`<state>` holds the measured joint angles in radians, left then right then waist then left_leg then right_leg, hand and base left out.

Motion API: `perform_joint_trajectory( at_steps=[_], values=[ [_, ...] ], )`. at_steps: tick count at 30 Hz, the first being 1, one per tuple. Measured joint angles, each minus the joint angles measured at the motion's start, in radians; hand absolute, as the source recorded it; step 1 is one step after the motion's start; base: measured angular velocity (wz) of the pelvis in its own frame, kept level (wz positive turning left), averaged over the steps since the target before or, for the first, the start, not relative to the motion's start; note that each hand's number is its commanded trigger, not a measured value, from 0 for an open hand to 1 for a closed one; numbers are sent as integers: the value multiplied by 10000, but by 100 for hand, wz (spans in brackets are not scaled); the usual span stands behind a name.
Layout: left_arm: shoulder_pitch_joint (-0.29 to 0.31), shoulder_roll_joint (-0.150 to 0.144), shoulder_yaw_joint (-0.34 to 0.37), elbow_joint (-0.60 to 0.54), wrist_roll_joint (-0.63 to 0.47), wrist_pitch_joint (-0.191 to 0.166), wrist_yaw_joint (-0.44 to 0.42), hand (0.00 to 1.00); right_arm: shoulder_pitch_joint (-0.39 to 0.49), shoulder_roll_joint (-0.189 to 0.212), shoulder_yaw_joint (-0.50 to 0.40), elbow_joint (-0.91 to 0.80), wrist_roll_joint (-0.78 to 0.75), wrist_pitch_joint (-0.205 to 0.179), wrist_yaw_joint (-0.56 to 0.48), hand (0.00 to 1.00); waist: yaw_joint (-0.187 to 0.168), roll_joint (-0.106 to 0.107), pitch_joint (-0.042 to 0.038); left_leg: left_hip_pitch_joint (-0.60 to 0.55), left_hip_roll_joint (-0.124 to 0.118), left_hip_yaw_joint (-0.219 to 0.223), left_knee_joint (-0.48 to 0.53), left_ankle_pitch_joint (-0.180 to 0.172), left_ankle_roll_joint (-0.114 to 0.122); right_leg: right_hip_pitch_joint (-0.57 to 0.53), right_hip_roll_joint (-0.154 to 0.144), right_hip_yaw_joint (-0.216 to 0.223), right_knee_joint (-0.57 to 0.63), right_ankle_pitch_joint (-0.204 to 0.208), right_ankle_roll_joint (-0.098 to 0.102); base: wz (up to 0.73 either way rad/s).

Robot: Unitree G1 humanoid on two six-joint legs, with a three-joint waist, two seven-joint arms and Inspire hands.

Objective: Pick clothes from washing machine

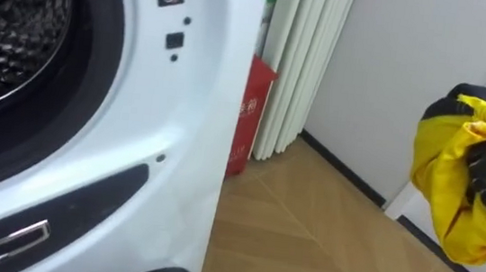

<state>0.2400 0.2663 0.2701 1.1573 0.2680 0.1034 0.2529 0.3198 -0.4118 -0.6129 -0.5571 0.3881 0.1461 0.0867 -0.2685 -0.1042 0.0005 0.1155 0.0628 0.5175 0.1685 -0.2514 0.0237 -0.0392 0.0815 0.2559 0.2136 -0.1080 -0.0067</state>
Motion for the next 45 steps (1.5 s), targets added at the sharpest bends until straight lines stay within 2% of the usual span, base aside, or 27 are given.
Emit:
perform_joint_trajectory(
  at_steps=[6, 11, 14, 17, 19, 21, 23, 25, 27, 28, 31, 32, 33, 34, 36, 39, 42, 43, 45],
  values=[
    [81, -2, 10, -47, -15, 37, -80, 0, 0, -28, -3, -53, 180, 176, 218, 100, -47, 10, 4, -6, 37, 2, -20, -53, 0, -39, 35, -81, 95, 0, 0, 0],
    [-55, 24, -31, -38, -21, 257, -147, 0, 24, -21, 175, 54, 215, 294, 722, 100, 30, 59, 37, -20, 48, -1, -7, -86, -6, -23, 34, -135, 100, -1, 1, 0],
    [-158, 69, -278, 26, -33, 441, -8, 0, 129, 93, 745, 756, 339, 300, 832, 100, 67, 76, 37, 25, 66, 21, 71, -99, -7, -13, 40, -100, 95, 0, 1, 0],
    [-275, 135, -791, 167, -33, 595, 13, 0, 227, 308, 1367, 1524, 338, 629, 1086, 100, 191, 199, 64, 14, 88, 137, 137, -129, -8, -28, 37, -108, 92, 5, 7, -10],
    [-377, 130, -1102, 206, -32, 668, -20, 0, 276, 327, 1719, 2084, 511, 755, 1438, 100, 280, 402, 78, -48, 85, 283, 144, -135, -1, -169, 42, -118, 135, 5, 8, -16],
    [-425, 103, -1308, 200, -30, 737, -53, 0, 292, 455, 1800, 2677, 712, 751, 1594, 100, 272, 603, 38, -157, 99, 296, 191, -154, 14, -290, 41, -126, 151, 7, 10, -6],
    [-501, 94, -1489, 207, -31, 753, -128, 0, 290, 543, 1869, 3341, 731, 750, 1584, 100, 287, 830, 76, -202, 109, 309, 209, -161, 16, -443, 52, -123, 280, 6, 10, -4],
    [-567, 34, -1620, 201, -39, 827, -250, 0, 282, 548, 2012, 4126, 744, 750, 1573, 100, 282, 1110, 21, -402, 98, 434, 233, -169, 24, -780, 58, -86, 466, 6, 11, -18],
    [-605, -82, -1963, 196, -53, 864, -281, 0, 224, 545, 2022, 4713, 846, 724, 1597, 100, 271, 1347, 59, -591, 44, 496, 231, -161, 40, -1063, 53, -88, 580, 3, 14, -19],
    [-661, -149, -2135, 200, -251, 863, -283, 0, 127, 545, 2066, 5241, 860, 721, 1590, 100, 265, 1473, 52, -735, 14, 531, 226, -142, 65, -1273, 50, -100, 677, -1, 20, -15],
    [-847, -180, -2346, 223, -932, 842, -285, 0, -46, 548, 2189, 6479, 854, 665, 1547, 100, 247, 1650, 65, -1159, -64, 549, 313, -110, 122, -1752, -25, -176, 867, -50, 89, -7],
    [-898, -179, -2351, 223, -1046, 819, -285, 0, -85, 547, 2245, 6715, 854, 574, 1548, 100, 247, 1677, 74, -1281, -78, 548, 317, -104, 133, -1875, -43, -208, 890, -56, 97, 0],
    [-1006, -177, -2379, 207, -1195, 796, -285, 0, -216, 547, 2401, 7236, 852, 402, 1477, 100, 236, 1733, 116, -1500, -91, 549, 385, -92, 172, -2034, -109, -211, 983, -57, 100, 0],
    [-1108, -187, -2457, 205, -1326, 748, -304, 0, -351, 552, 2465, 7599, 851, 386, 1347, 100, 262, 1816, 150, -1684, -131, 551, 393, -55, 232, -2208, -121, -211, 1009, -57, 99, 0],
    [-1210, -215, -2623, 179, -1504, 630, -422, 0, -601, 551, 2541, 7889, 840, 361, 1119, 100, 261, 1987, 150, -1983, -221, 551, 383, 8, 322, -2560, -181, -202, 1133, -67, 117, 2],
    [-1266, -242, -2935, 160, -1574, 384, -481, 0, -1132, 551, 2735, 8719, 840, -142, 780, 100, 250, 2208, 147, -2310, -336, 504, 365, 89, 426, -3003, -292, -216, 1198, -107, 181, 5],
    [-1315, -276, -3178, 115, -1582, 191, -481, 0, -1491, 548, 2787, 9179, 767, -301, 363, 100, 251, 2377, 128, -2652, -452, 478, 364, 171, 518, -3384, -450, -281, 1392, -169, 233, 11],
    [-1352, -310, -3246, 109, -1618, 140, -480, 0, -1582, 548, 2786, 9427, 765, -525, 239, 100, 244, 2452, 136, -2738, -486, 439, 355, 191, 548, -3494, -461, -354, 1491, -181, 253, 14],
    [-1359, -361, -3370, 106, -1887, 10, -475, 0, -1661, 549, 2787, 9744, 779, -719, 2, 100, 248, 2560, 133, -2811, -527, 362, 333, 199, 561, -3636, -478, -395, 1493, -210, 292, 11]
  ],
)
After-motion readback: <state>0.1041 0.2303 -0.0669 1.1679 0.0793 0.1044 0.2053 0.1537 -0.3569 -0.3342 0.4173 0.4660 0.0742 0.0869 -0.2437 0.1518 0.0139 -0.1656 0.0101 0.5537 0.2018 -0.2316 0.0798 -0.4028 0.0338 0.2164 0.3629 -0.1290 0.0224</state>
